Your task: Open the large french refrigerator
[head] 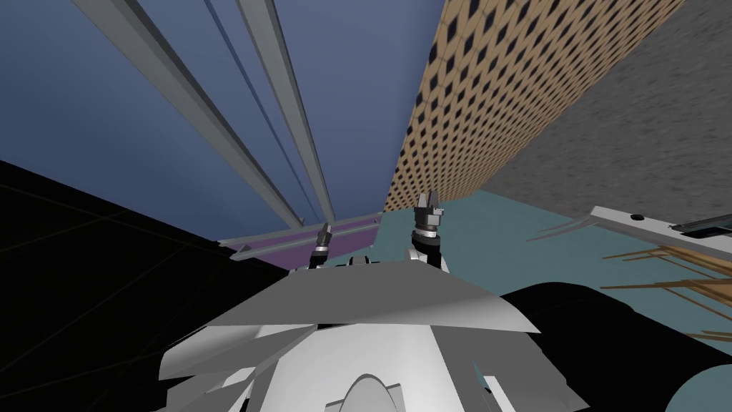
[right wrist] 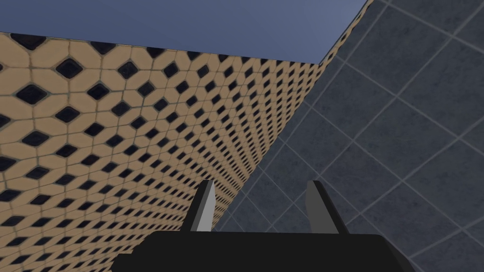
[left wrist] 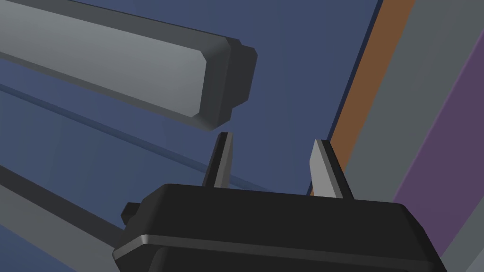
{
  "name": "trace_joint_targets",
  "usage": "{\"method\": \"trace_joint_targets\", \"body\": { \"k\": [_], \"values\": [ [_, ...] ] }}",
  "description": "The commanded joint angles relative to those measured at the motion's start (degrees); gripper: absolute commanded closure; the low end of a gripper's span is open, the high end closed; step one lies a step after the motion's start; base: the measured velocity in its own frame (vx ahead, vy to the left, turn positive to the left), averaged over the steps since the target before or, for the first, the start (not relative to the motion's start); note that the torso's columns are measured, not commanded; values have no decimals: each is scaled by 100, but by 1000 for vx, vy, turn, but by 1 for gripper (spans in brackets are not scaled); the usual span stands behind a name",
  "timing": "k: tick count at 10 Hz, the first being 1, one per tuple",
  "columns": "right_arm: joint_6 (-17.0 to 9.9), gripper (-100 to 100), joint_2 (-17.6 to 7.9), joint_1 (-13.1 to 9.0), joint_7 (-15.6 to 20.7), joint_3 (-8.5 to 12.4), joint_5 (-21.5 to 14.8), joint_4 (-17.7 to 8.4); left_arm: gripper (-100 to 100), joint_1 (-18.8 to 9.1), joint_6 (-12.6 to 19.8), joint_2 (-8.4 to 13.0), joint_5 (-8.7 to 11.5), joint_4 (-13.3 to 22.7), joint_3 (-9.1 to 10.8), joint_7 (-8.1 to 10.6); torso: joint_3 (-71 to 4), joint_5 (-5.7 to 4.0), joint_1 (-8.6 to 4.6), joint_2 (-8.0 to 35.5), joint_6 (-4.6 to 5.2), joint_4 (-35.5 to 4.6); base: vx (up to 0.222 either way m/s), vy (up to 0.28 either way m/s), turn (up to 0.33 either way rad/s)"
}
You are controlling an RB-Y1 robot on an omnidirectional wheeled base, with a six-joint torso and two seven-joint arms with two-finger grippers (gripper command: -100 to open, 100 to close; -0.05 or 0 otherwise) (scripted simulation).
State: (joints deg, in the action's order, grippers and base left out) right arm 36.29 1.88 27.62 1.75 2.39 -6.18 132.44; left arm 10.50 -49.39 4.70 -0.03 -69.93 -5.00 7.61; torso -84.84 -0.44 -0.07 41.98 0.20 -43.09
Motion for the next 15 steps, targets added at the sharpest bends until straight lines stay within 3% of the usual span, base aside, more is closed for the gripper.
{"method": "trace_joint_targets", "body": {
  "k": [1, 3, 4, 8, 9, 10, 15],
  "values": [
    [0, 0, 0, 0, 0, 0, 0, 0, -100, -171, -25, -17, 23, -116, 49, -11, -3, 1, 0, -5, 0, 4, -3, -1, 10],
    [0, 0, 0, 0, 0, 0, 0, 0, -100, -36, 18, -14, 3, 26, 7, -13, -7, -2, -4, -11, 2, 1, -10, -1, -6],
    [0, 0, 0, 1, 0, 0, 0, 0, 100, -171, -25, -17, 23, -116, 49, -11, 11, 10, -8, 18, -10, 24, 26, 10, 6],
    [0, 0, 0, 0, 0, 0, 0, 0, 100, 60, -406, -19, -12, 49, -2, -33, 32, 43, 4, 39, -19, 76, 18, 8, -13],
    [0, 0, 0, 0, 0, 0, 0, 0, 100, 44, -334, -16, -8, 5, 3, -27, 35, 43, 4, 43, -20, 76, 0, 0, 0],
    [0, 0, 0, 0, 0, 0, 0, 0, -100, -21, -212, 163, 91, -49, -104, 147, 32, 44, 6, 37, -19, 78, -27, 47, -109],
    [0, 0, -1, -1, 0, 1, 0, 0, -100, -227, 200, 271, 369, -200, -397, 633, 41, 37, 7, 57, -24, 60, -39, 116, -88]
  ]
}}
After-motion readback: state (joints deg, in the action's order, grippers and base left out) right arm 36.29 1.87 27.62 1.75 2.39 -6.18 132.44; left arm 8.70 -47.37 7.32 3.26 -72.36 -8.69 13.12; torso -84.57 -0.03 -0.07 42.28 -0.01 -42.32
